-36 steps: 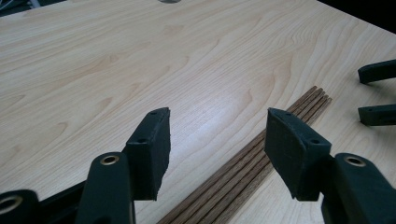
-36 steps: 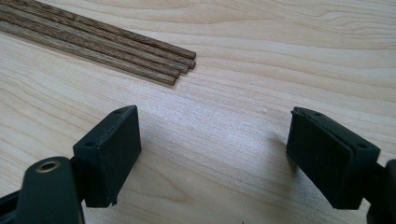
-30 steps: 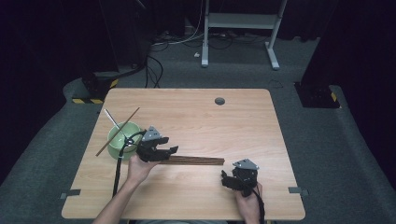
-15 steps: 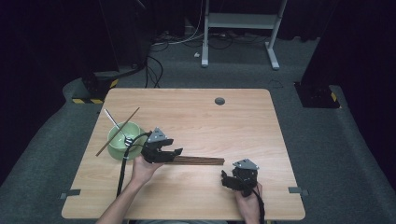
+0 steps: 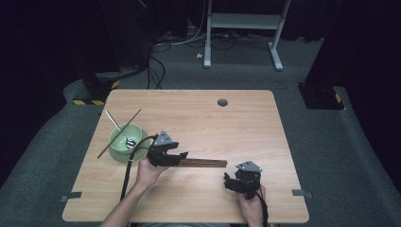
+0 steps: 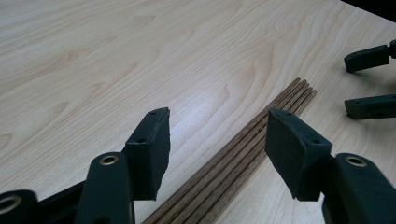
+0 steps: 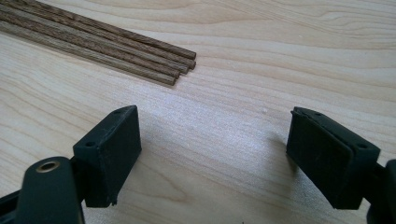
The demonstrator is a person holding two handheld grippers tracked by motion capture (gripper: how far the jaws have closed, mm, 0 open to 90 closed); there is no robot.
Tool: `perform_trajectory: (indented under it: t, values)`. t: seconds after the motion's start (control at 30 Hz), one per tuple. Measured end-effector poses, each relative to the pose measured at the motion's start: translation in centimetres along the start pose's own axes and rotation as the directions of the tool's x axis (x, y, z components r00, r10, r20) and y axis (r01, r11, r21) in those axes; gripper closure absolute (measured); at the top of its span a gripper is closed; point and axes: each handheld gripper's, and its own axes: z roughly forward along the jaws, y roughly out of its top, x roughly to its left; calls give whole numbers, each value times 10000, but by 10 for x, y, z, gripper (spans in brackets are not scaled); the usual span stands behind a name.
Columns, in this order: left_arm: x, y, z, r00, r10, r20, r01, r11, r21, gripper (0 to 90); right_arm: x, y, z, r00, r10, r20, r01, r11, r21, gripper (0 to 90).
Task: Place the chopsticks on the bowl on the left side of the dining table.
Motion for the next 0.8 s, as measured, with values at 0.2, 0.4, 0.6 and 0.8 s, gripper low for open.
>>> perform_trajectory:
  t: [0.2,0.4,0.6,0.8]
  values:
    - [-2,-1,4,10000,21,38,-21,10000,79,406,0,0,0,10000,2,-1,-2,10000,3,171]
    - [-4,-2,9,10000,24,39,-25,9998,189,406,0,0,0,10000,3,-1,-3,10000,1,171]
    - [-6,-3,15,9999,102,0,-102,9995,300,406,0,0,0,10000,0,0,0,10000,-1,171]
    - [-8,-4,20,9999,75,152,-81,9991,422,406,0,0,0,10000,-16,-6,16,10000,-2,171]
